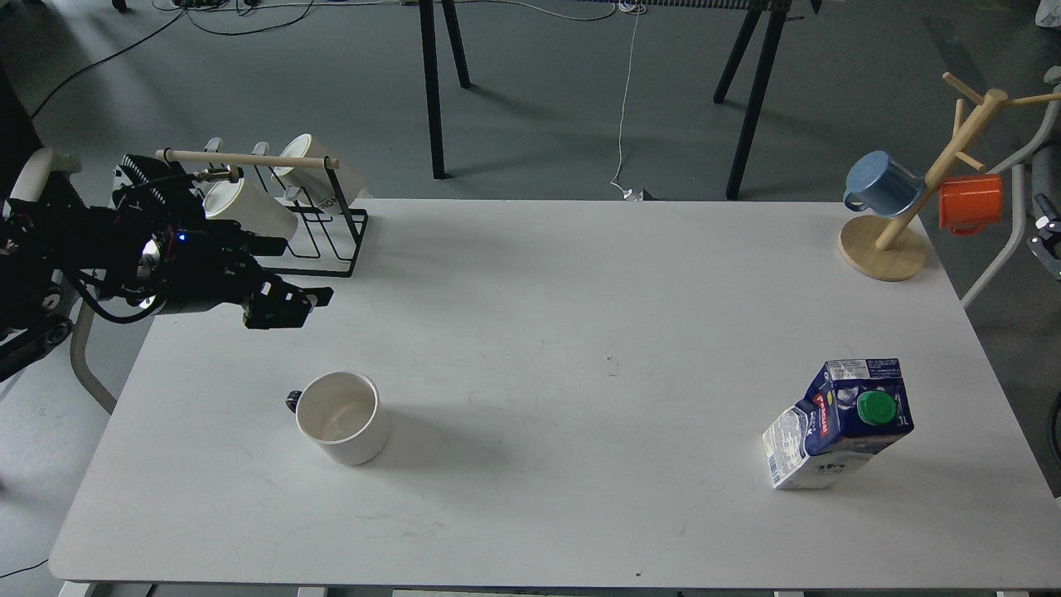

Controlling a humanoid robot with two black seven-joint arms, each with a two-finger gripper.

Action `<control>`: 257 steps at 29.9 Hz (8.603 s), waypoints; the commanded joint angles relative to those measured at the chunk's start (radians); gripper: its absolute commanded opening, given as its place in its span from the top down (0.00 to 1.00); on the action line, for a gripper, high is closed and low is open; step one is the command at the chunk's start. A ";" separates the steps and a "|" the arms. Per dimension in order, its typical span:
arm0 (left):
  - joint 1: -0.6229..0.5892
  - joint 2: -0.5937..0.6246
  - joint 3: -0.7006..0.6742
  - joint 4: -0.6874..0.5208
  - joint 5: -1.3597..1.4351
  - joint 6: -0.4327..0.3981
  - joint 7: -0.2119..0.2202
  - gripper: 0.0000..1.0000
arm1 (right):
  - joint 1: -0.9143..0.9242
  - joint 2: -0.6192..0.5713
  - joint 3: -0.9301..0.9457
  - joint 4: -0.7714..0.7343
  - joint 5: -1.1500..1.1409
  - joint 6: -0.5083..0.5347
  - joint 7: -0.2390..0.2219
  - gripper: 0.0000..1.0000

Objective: Place cup and milk with both arms
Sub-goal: 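Lower the left gripper and grasp the white mug's rim, then slide the white mug with the left gripper toward the table center, then release the mug and retract the left gripper toward the rack, then bring the right gripper up to the milk carton and grasp it, then carry the milk carton with the right gripper beside the white mug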

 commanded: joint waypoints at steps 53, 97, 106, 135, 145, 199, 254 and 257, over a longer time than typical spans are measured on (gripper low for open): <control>0.269 -0.169 -0.006 0.113 0.124 0.133 0.000 0.98 | -0.018 -0.006 0.001 -0.001 0.000 0.000 0.000 0.01; -0.029 -0.656 0.106 0.342 0.124 0.008 0.000 1.00 | -0.012 -0.006 0.078 -0.025 0.002 0.000 0.002 0.01; -0.026 -0.677 0.106 0.351 0.124 0.008 0.000 0.87 | -0.017 -0.006 0.075 -0.027 0.002 0.000 0.002 0.01; -0.125 -0.447 0.070 0.389 -0.934 -0.208 0.000 0.12 | -0.058 -0.156 0.079 0.132 0.132 0.000 -0.041 0.00; -0.076 -0.245 -0.050 0.478 -1.540 -0.208 0.000 0.08 | -0.355 -0.249 0.084 0.418 0.681 0.000 -0.049 0.00; 0.039 -0.258 -0.044 0.540 -1.788 -0.208 0.000 0.05 | -0.733 0.101 -0.057 0.647 0.428 0.000 -0.095 0.00; 0.089 -0.323 -0.039 0.612 -1.786 -0.208 0.000 0.03 | -0.702 0.313 -0.007 0.564 0.350 0.000 -0.013 0.02; 0.089 -0.323 -0.039 0.613 -1.785 -0.208 0.000 0.03 | -0.701 0.327 -0.006 0.564 0.350 0.000 -0.013 0.02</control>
